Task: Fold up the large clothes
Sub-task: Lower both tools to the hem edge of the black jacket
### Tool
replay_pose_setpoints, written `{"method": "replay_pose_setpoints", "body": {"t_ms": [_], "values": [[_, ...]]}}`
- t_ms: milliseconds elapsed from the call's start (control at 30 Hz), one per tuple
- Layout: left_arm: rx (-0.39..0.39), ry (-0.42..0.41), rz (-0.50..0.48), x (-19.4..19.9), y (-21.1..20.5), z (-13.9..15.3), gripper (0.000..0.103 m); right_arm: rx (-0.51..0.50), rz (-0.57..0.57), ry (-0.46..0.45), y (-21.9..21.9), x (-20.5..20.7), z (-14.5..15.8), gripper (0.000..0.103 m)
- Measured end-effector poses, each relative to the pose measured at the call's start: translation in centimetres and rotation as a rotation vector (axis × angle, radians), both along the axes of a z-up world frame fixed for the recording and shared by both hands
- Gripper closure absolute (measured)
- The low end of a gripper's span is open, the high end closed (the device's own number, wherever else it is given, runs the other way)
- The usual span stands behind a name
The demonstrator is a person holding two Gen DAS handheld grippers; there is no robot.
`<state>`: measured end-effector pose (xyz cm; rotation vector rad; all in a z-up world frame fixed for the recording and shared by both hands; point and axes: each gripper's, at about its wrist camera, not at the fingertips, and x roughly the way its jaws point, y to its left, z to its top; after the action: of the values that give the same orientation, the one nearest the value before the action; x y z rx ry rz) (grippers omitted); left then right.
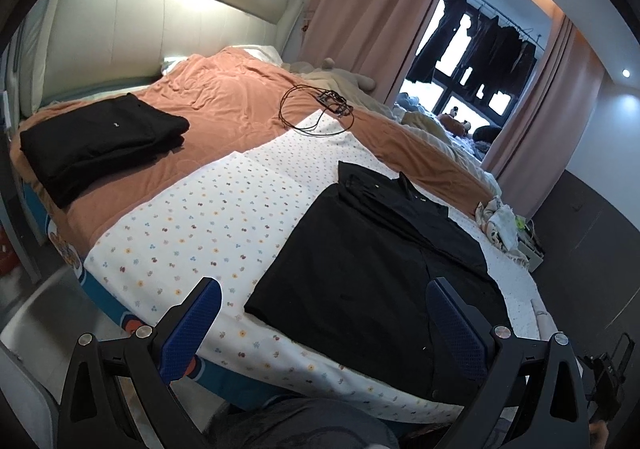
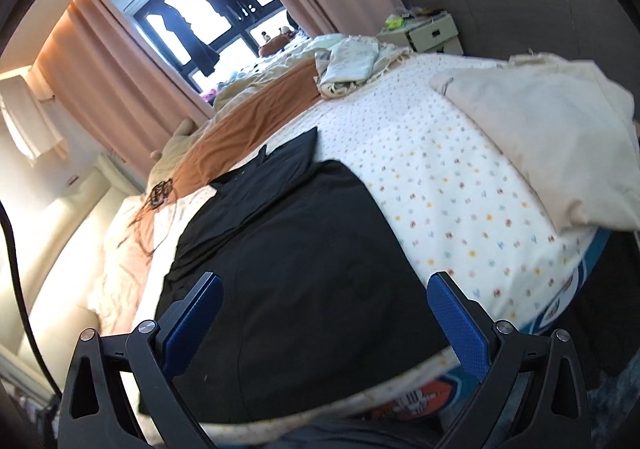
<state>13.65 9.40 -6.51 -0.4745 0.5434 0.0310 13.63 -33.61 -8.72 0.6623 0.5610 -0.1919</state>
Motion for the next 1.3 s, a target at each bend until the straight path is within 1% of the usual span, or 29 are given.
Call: {"method": "replay_pose_setpoints", "body": {"t_ms": [100, 200, 300, 367, 400, 433, 467, 533, 567, 633, 700, 800, 867, 933, 967, 1067, 1167, 1200, 1267, 1300], "values": [[-0.013, 0.009, 0.007, -1.0, 0.3, -1.0, 0.001, 0.030, 0.002, 0.012, -1.1, -1.5, -1.2, 0.000], [-0.058, 0.036, 0.001, -1.6, 1.1, -2.4, 0.001, 0.055, 0.013, 0.047, -2.1, -2.7, -2.8, 0.000], [-0.108, 0.073, -0.011, -1.5, 1.8, -3.8, 0.001, 0.086, 0.045, 0.052, -2.8, -3.5, -4.1, 0.000], [-0.123, 0.088, -0.003, -1.3, 2.1, -4.3, 0.002, 0.093, 0.060, 0.051, -3.0, -3.9, -4.9, 0.001], [-0.127, 0.095, -0.002, -1.2, 2.2, -4.6, 0.005, 0.100, 0.072, 0.050, -3.1, -4.0, -5.3, 0.002], [-0.135, 0.100, -0.008, -1.0, 2.3, -4.9, 0.007, 0.108, 0.084, 0.051, -3.3, -4.0, -5.6, 0.005], [-0.149, 0.108, -0.019, -0.6, 2.4, -5.3, 0.009, 0.119, 0.096, 0.051, -3.2, -3.9, -5.9, 0.011], [-0.171, 0.128, -0.029, 0.0, 2.7, -6.1, 0.015, 0.160, 0.129, 0.058, -3.4, -3.4, -6.9, 0.021], [-0.177, 0.142, -0.023, 0.3, 2.8, -6.5, 0.016, 0.170, 0.137, 0.063, -3.4, -3.2, -7.3, 0.023], [-0.189, 0.170, -0.018, 0.9, 3.2, -7.3, 0.022, 0.178, 0.141, 0.082, -3.6, -2.6, -8.4, 0.024], [-0.193, 0.187, -0.020, 1.5, 3.5, -7.9, 0.025, 0.188, 0.140, 0.093, -3.8, -2.1, -9.3, 0.025], [-0.198, 0.203, -0.024, 2.9, 3.8, -8.7, 0.027, 0.218, 0.153, 0.113, -4.2, -0.8, -10.7, 0.031], [-0.208, 0.223, -0.027, 4.1, 3.9, -9.3, 0.033, 0.226, 0.159, 0.134, -4.4, 0.2, -11.4, 0.035], [-0.227, 0.266, -0.030, 5.4, 4.1, -10.3, 0.043, 0.233, 0.158, 0.155, -4.6, 1.3, -12.2, 0.036], [-0.238, 0.284, -0.035, 6.1, 4.3, -10.7, 0.044, 0.241, 0.155, 0.161, -4.7, 1.6, -12.5, 0.037], [-0.237, 0.317, -0.024, 7.7, 4.7, -11.4, 0.044, 0.258, 0.151, 0.153, -5.1, 2.2, -13.0, 0.038], [-0.241, 0.340, -0.028, 9.1, 5.0, -11.9, 0.044, 0.263, 0.158, 0.123, -5.5, 2.3, -12.8, 0.038], [-0.245, 0.347, -0.030, 9.5, 5.1, -12.2, 0.044, 0.280, 0.161, 0.108, -5.7, 2.3, -12.8, 0.039], [-0.253, 0.364, -0.028, 10.1, 5.3, -12.8, 0.044, 0.321, 0.178, 0.080, -6.0, 2.4, -12.7, 0.044], [-0.256, 0.369, -0.028, 10.4, 5.4, -13.0, 0.044, 0.336, 0.189, 0.065, -6.0, 2.5, -12.5, 0.044]]}}
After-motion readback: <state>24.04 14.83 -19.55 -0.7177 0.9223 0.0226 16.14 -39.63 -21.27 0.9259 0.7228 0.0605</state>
